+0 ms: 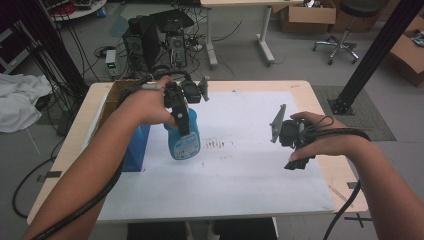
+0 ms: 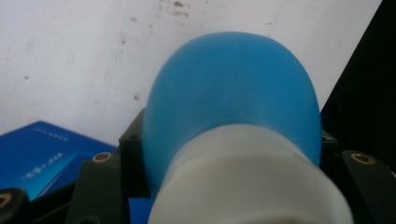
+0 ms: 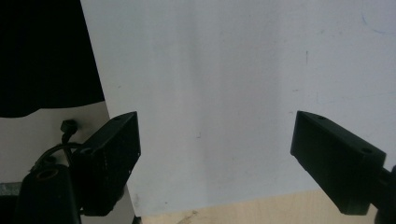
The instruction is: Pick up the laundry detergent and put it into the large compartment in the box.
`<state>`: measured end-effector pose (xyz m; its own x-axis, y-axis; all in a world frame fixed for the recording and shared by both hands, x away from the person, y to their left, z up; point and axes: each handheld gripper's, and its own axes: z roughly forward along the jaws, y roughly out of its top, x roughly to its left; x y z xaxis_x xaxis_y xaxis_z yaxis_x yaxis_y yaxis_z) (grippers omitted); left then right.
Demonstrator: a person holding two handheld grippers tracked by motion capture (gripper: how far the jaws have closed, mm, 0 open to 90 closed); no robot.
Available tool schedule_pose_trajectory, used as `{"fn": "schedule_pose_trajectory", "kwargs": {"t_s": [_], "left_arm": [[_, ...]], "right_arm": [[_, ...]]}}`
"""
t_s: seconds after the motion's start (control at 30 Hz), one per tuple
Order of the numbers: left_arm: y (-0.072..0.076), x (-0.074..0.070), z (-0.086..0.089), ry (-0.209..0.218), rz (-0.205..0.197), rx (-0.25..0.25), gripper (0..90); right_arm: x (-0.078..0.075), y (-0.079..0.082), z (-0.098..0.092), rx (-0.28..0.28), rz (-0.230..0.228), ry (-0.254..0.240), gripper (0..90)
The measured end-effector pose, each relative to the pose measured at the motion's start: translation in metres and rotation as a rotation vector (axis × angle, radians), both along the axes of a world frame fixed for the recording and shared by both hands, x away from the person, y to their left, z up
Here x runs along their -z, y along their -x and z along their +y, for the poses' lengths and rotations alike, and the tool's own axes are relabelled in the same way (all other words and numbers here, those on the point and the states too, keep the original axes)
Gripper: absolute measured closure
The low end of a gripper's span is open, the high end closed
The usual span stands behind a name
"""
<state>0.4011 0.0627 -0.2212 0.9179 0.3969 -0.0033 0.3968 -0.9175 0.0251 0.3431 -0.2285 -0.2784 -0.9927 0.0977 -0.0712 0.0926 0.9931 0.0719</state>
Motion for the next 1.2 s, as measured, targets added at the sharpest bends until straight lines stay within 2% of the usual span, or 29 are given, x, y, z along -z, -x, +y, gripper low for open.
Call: {"fn": "schedule_pose_trajectory", "kwargs": {"t_s": [0.27, 0.4, 0.57, 0.7, 1.03, 1.2], "left_arm": [[-0.003, -0.019, 0.014, 0.023, -0.013, -0.153, 38.3], [-0.005, -0.03, 0.022, 0.045, 0.006, -0.242, 38.3], [-0.004, -0.047, 0.03, 0.035, -0.003, -0.327, 38.3], [-0.005, -0.062, 0.04, 0.045, -0.01, -0.407, 38.3], [-0.007, -0.096, 0.067, 0.054, -0.005, -0.549, 38.3], [-0.009, -0.115, 0.088, 0.076, -0.005, -0.675, 38.3]], "right_arm": [[-0.002, 0.002, 0.004, -0.016, -0.008, 0.0, 16.1], [-0.003, 0.002, 0.005, -0.026, -0.011, 0.0, 16.1], [-0.002, 0.003, 0.007, -0.035, -0.013, 0.001, 16.1], [-0.002, 0.005, 0.008, -0.046, -0.018, 0.002, 16.1], [-0.006, 0.004, 0.014, -0.07, -0.031, -0.009, 16.1], [-0.005, 0.004, 0.016, -0.076, -0.031, -0.009, 16.1]]}}
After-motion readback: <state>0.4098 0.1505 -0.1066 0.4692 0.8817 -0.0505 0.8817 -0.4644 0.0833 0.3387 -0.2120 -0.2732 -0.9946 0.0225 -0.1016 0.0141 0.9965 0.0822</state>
